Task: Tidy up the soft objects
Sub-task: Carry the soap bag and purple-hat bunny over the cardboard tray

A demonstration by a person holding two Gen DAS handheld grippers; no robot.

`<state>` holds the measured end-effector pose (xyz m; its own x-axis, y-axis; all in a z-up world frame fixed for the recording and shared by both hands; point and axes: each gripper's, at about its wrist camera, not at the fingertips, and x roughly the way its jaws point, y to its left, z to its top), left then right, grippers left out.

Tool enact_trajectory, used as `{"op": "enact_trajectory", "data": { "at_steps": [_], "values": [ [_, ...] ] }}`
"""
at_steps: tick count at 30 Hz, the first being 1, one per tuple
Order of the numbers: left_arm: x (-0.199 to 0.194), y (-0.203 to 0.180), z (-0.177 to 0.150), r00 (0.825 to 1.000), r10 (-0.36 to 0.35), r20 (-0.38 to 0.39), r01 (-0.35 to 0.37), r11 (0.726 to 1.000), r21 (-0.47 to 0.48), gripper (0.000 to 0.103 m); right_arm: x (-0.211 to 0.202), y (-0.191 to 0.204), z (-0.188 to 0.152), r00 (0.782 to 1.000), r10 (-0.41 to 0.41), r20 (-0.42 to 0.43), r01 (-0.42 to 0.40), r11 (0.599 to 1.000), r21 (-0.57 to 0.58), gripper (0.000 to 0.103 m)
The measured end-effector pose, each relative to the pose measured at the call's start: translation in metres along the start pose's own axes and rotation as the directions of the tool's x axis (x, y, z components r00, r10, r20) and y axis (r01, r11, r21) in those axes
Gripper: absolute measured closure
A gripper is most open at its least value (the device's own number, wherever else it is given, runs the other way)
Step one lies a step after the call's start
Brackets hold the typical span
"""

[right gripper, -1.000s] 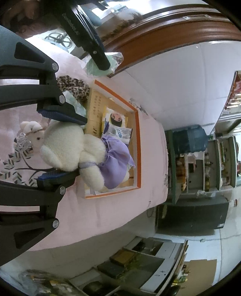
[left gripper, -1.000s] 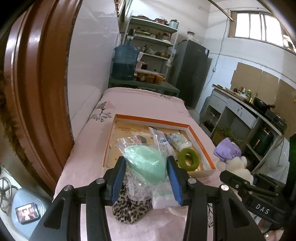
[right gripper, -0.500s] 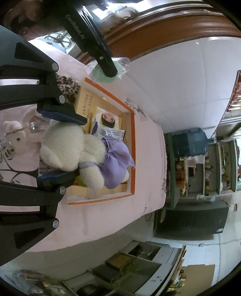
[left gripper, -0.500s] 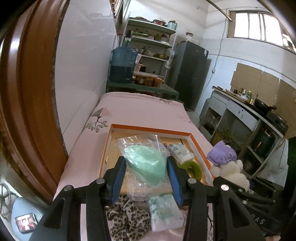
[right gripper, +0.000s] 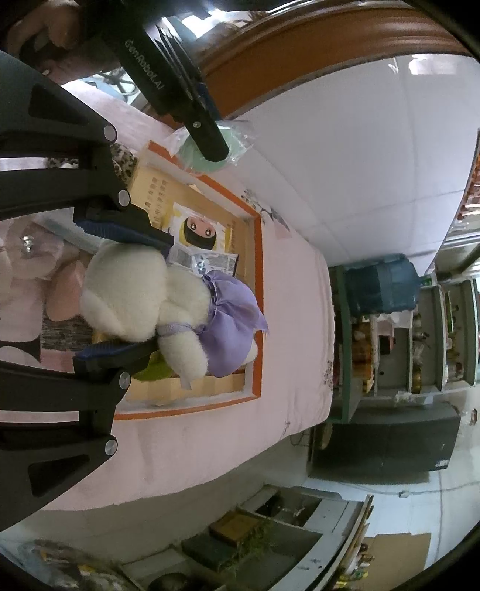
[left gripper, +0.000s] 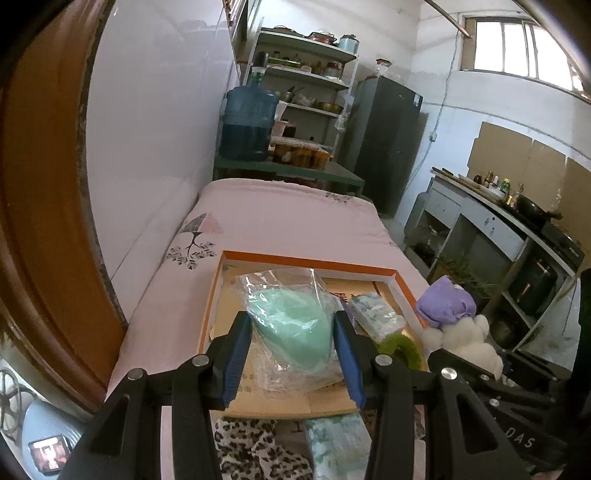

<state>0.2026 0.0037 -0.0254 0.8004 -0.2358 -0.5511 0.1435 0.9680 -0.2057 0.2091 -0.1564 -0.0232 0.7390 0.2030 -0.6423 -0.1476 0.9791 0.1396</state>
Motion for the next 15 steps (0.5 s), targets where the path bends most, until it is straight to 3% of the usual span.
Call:
{"op": "enact_trajectory", "data": {
  "at_steps": [15],
  "values": [
    [0.038,0.008,0.007,0.999,0.022,-0.038,-0.022,1.000,-0.004,0.058,0.028,-0.015,0.015,1.000,-0.013,-0.005,0.013,1.000,0.009,0.057]
  ]
}}
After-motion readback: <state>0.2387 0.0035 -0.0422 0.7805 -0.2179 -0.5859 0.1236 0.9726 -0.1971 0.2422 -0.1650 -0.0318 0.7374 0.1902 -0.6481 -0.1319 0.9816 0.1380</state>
